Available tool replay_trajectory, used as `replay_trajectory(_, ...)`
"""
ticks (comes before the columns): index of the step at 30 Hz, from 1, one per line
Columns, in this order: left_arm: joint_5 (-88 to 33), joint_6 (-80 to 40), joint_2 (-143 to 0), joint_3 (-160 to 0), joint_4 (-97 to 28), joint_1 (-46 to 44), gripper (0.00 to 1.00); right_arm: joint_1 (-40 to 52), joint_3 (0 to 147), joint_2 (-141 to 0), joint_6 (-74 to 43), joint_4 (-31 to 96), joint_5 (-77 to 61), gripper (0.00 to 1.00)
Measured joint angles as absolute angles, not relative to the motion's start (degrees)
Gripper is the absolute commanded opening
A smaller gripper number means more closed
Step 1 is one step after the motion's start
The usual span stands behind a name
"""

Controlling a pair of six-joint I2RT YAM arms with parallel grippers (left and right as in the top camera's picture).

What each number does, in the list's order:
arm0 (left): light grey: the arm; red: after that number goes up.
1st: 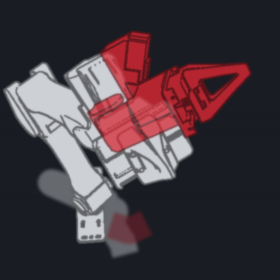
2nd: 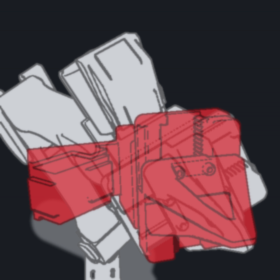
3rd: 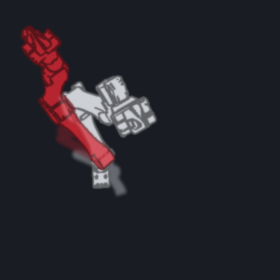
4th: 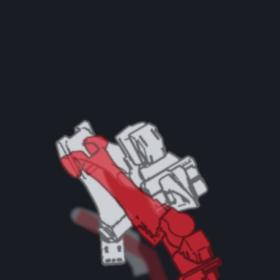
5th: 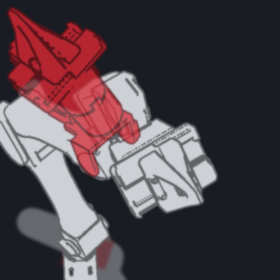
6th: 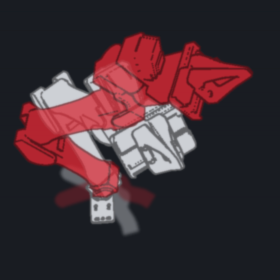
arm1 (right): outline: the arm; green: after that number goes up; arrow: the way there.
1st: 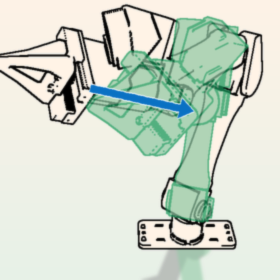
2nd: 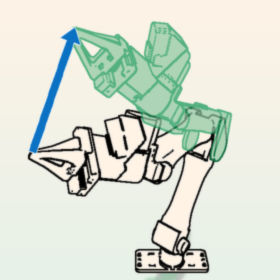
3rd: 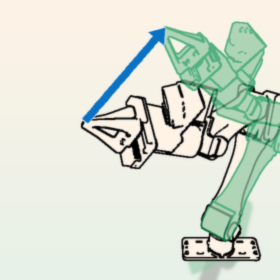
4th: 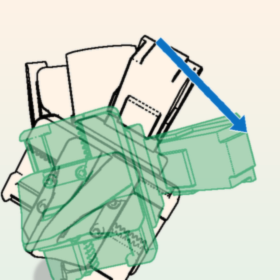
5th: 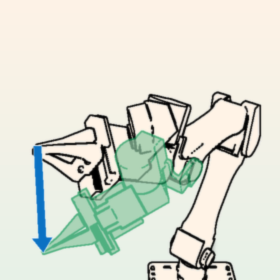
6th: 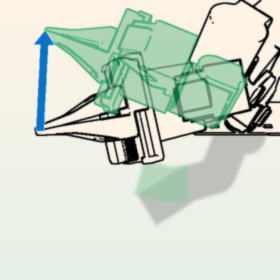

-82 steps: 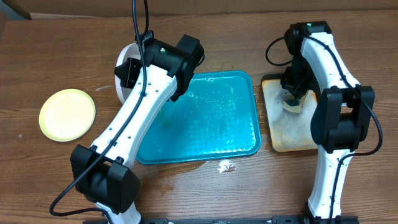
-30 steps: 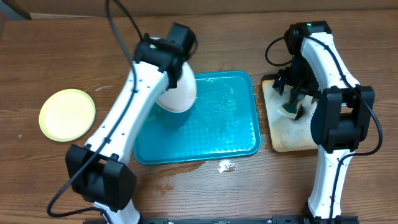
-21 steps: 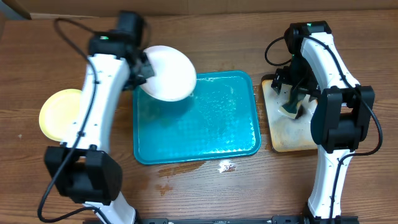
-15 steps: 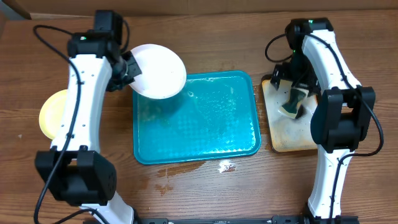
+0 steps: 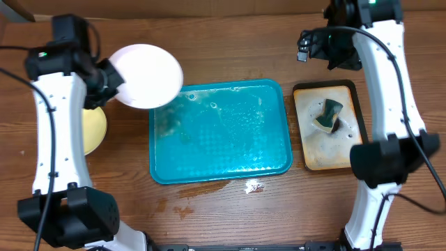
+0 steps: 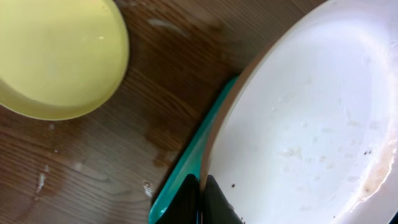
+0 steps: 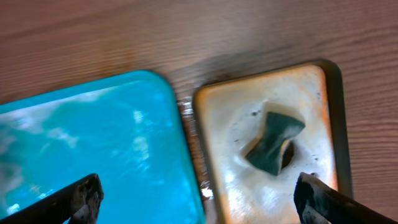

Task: Clean dirty plates on tray and stack at the side

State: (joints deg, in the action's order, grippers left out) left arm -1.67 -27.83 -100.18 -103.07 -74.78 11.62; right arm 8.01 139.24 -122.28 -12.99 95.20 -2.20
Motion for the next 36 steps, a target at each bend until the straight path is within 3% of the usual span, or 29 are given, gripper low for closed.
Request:
replay_trajectory(9,-3.90,-26.02,-99.74,-101.38,-72.73,27.18,0.05,9.72,139.94,-116.66,-9.13,97.14,-10.13,1.00)
replay_trajectory(21,-12.60,-24.95,-96.57,-74.37,-53.01,49.78,0.04,17.23,139.94,-116.66,-6.72,97.10,-13.19,1.00)
replay_trajectory(36,-16.05,-24.40,-96.53,-70.43,-47.44,50.72,0.04,18.74,139.94,-116.66,-6.37,97.12,-13.80,1.00)
